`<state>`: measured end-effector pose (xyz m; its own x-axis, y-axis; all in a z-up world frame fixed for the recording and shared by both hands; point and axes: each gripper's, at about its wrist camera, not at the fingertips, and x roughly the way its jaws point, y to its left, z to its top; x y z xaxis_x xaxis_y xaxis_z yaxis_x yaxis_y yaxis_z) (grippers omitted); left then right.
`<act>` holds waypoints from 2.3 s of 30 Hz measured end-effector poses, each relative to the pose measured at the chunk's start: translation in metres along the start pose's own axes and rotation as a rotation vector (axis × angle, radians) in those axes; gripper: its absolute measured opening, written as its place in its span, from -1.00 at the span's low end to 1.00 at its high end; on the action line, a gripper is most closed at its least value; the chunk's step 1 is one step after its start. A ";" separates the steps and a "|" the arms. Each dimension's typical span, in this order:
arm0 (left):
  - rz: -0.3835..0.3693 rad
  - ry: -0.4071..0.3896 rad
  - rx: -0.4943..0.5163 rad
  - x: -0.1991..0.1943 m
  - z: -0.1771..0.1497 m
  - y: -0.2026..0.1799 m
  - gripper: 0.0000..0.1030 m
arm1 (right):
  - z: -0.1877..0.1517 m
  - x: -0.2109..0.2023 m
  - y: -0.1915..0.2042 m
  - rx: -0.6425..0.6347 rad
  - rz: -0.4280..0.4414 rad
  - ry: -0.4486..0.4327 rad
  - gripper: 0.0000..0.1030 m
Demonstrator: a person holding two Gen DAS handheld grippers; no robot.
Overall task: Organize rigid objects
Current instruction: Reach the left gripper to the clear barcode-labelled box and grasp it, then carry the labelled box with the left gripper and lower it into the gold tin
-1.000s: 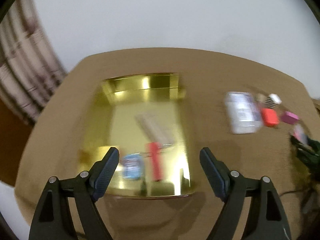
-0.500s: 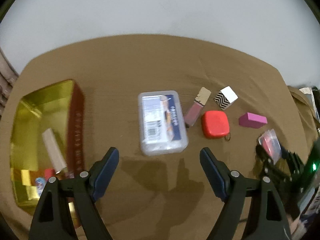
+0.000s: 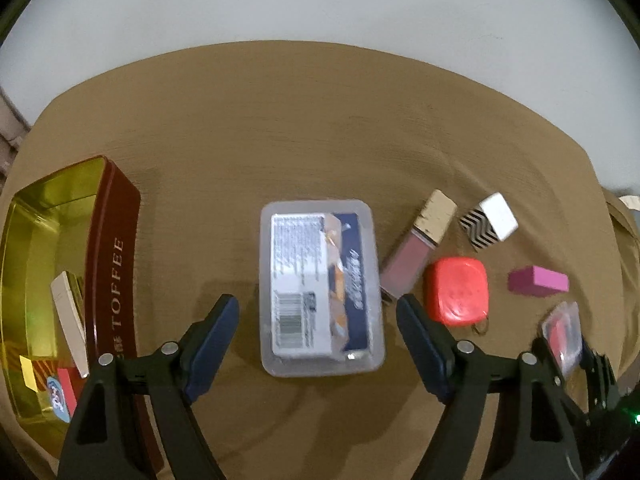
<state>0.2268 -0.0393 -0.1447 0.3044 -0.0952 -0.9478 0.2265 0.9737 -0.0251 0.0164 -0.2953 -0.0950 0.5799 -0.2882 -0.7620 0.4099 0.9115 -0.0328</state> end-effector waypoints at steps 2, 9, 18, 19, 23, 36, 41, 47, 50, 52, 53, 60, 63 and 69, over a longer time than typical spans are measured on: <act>-0.011 0.024 -0.018 0.008 0.004 0.005 0.26 | 0.000 0.000 0.000 0.000 0.000 0.000 0.25; -0.011 0.045 -0.036 0.024 0.012 0.017 0.16 | 0.000 0.001 0.000 0.000 0.000 0.000 0.25; 0.040 -0.017 0.014 0.022 -0.005 0.009 0.13 | 0.000 0.002 0.001 0.002 0.000 0.000 0.25; 0.047 -0.025 0.022 0.020 -0.010 0.004 0.13 | 0.000 0.002 0.001 0.001 0.000 0.000 0.25; 0.051 -0.042 0.039 0.010 -0.019 0.005 0.13 | -0.001 0.003 0.004 0.000 -0.003 0.000 0.25; 0.027 -0.120 0.079 -0.046 -0.031 0.022 0.13 | -0.001 0.003 0.010 -0.004 -0.007 -0.001 0.23; 0.047 -0.136 0.038 -0.061 -0.037 0.034 0.13 | -0.001 0.003 0.009 -0.004 -0.006 -0.001 0.23; 0.080 -0.149 -0.022 -0.076 -0.040 0.060 0.13 | -0.001 0.003 0.010 -0.003 -0.007 -0.001 0.23; 0.106 -0.154 -0.037 -0.082 -0.041 0.072 0.13 | -0.001 0.003 0.010 -0.003 -0.007 -0.001 0.23; 0.129 -0.156 -0.047 -0.083 -0.041 0.078 0.13 | -0.001 0.003 0.010 -0.003 -0.007 -0.001 0.23; 0.133 -0.154 -0.051 -0.083 -0.042 0.084 0.13 | -0.001 0.003 0.010 -0.003 -0.007 -0.001 0.23; 0.174 -0.132 -0.104 -0.084 -0.041 0.107 0.13 | -0.001 0.003 0.011 0.000 -0.010 -0.006 0.23; 0.197 -0.124 -0.113 -0.087 -0.040 0.123 0.13 | -0.001 0.003 0.010 0.000 -0.009 -0.006 0.23; 0.191 -0.109 -0.157 -0.084 -0.036 0.140 0.13 | -0.001 0.003 0.010 0.000 -0.010 -0.006 0.23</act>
<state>0.1996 0.1124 -0.0796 0.4275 0.0799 -0.9005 0.0119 0.9955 0.0940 0.0218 -0.2864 -0.0985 0.5799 -0.2991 -0.7578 0.4156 0.9087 -0.0406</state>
